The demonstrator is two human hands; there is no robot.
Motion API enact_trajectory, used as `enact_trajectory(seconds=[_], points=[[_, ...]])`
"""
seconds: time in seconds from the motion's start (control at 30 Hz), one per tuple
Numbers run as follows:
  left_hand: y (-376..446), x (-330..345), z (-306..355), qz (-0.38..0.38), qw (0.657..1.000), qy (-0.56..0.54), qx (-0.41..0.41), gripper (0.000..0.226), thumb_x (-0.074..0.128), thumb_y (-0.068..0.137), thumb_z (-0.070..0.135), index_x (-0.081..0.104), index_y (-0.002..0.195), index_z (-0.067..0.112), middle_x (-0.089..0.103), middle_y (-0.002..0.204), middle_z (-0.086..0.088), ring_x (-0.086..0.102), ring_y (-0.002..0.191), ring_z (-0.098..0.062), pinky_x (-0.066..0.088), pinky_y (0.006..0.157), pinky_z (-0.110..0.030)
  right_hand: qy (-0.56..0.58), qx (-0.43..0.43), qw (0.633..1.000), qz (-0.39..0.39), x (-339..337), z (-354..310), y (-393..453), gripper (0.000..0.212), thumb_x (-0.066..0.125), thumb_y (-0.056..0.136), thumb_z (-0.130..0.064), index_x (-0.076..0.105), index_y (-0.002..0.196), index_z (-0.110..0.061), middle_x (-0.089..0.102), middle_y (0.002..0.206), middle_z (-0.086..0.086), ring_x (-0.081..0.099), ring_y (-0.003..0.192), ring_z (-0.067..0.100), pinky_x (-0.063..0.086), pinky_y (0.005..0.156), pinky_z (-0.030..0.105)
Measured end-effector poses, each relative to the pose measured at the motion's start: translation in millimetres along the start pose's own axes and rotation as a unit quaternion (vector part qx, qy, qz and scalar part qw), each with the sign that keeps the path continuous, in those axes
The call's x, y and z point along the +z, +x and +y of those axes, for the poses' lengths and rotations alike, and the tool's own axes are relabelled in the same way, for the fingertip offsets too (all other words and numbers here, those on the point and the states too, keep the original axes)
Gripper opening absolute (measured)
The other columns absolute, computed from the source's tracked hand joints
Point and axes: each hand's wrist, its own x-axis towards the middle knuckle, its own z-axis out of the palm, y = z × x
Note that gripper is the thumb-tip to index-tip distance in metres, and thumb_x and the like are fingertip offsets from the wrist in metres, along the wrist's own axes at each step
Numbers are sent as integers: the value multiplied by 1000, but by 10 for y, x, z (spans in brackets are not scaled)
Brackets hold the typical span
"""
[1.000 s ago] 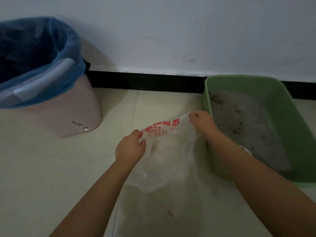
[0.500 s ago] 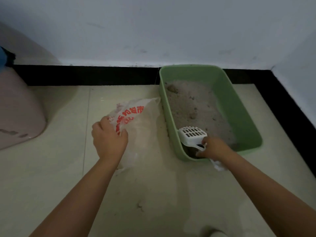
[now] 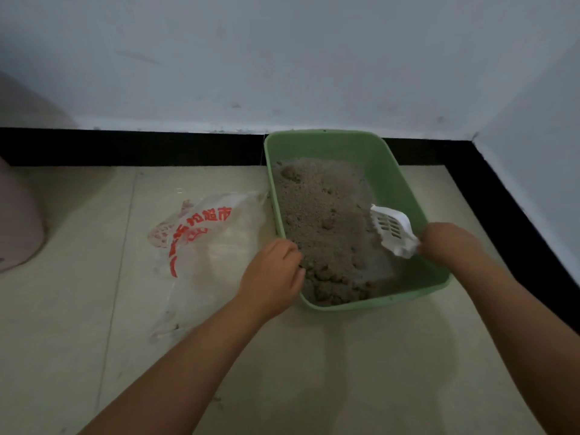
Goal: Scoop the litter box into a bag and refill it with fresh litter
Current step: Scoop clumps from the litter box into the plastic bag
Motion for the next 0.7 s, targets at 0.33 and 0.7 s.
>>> enact_trajectory(seconds=[0.33, 0.7], points=[[-108, 316, -43, -33, 997, 25, 72, 26, 46, 80, 19, 56, 62, 3, 54, 67, -14, 37, 76, -24, 34, 73, -30, 67, -137, 979, -133, 126, 399, 170, 43, 53, 89, -36, 49, 51, -16, 52, 50, -2, 47, 44, 8, 35, 49, 18], [-47, 400, -97, -7, 989, 51, 139, 26, 42, 79, 18, 54, 61, 3, 50, 63, -13, 36, 74, -26, 34, 82, -34, 22, -137, 984, -113, 222, 350, 313, 37, 41, 92, -8, 42, 55, -11, 44, 58, 2, 33, 50, 9, 28, 49, 19]])
